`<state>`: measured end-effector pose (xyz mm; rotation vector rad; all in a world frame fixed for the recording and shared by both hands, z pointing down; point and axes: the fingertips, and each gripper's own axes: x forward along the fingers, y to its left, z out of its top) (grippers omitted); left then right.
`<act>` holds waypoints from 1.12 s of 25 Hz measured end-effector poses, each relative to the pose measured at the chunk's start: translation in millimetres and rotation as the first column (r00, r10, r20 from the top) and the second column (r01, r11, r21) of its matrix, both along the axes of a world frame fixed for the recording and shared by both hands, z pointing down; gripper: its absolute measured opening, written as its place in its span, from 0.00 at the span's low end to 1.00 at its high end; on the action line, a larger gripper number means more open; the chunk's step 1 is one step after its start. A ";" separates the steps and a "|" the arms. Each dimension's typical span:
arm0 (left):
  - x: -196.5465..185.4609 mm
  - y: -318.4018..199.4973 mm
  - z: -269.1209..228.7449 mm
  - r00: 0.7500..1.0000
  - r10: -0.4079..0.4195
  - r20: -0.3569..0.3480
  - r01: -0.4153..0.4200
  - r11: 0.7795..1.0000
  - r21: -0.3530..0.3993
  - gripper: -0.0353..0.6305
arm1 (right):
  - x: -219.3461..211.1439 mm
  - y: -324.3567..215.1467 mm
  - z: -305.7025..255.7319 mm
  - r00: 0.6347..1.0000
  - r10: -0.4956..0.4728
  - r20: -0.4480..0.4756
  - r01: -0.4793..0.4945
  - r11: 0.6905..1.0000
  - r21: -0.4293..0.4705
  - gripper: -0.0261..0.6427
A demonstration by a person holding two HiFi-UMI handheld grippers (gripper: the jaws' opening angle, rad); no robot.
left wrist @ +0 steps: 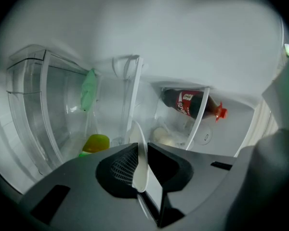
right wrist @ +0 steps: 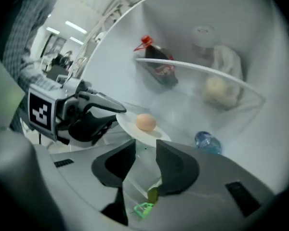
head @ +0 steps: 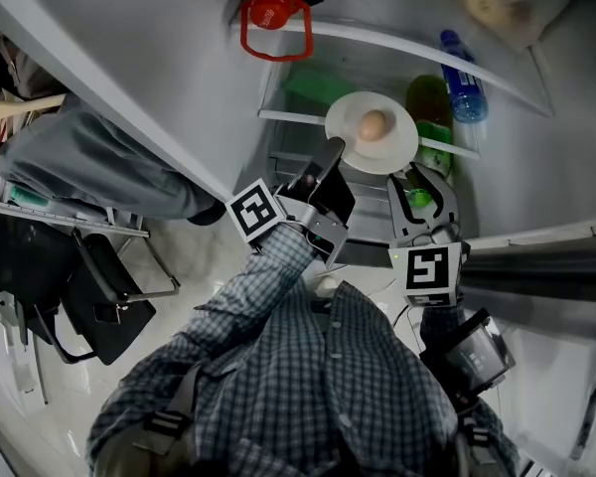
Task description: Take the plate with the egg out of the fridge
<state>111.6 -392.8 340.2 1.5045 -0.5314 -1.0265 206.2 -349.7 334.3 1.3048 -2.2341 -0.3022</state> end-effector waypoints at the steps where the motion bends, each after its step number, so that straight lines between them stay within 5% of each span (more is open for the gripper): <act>1: -0.2 -0.1 0.5 1.000 0.000 -0.004 0.000 1.000 -0.003 0.16 | 1.8 0.0 0.1 0.997 0.017 0.074 -0.015 0.999 -0.029 0.21; 4: -4.9 -1.5 2.4 1.000 -0.009 -0.021 0.008 1.000 -0.012 0.15 | 12.7 3.0 1.4 0.955 0.074 0.287 -0.041 0.992 -0.120 0.21; 6: -8.0 -2.3 3.1 1.000 -0.013 -0.029 0.013 1.000 -0.013 0.15 | 23.9 2.4 1.5 0.884 0.121 0.451 -0.040 0.982 -0.186 0.21; 8: -9.3 -2.8 3.5 0.999 -0.015 -0.033 0.015 1.000 -0.013 0.15 | 32.7 -3.0 0.6 0.766 0.179 0.618 -0.016 0.965 -0.260 0.21; 12: -9.4 -2.3 4.3 0.999 -0.016 -0.039 0.015 1.000 -0.014 0.15 | 38.8 -20.2 -6.4 0.432 0.270 0.860 0.112 0.931 -0.348 0.21; 14: -9.4 -2.1 4.4 0.999 -0.015 -0.040 0.015 1.000 -0.014 0.15 | 37.2 -28.4 -8.7 0.336 0.287 0.897 0.159 0.921 -0.355 0.21; 21: -10.7 1.1 5.0 0.999 -0.016 -0.033 0.015 1.000 -0.015 0.14 | 35.2 -41.2 7.7 0.116 0.381 0.917 0.239 0.886 -0.398 0.21; 28: -10.8 2.7 5.1 0.999 -0.017 -0.028 0.016 1.000 -0.008 0.14 | 27.3 -45.4 6.4 0.016 0.422 0.907 0.299 0.863 -0.407 0.14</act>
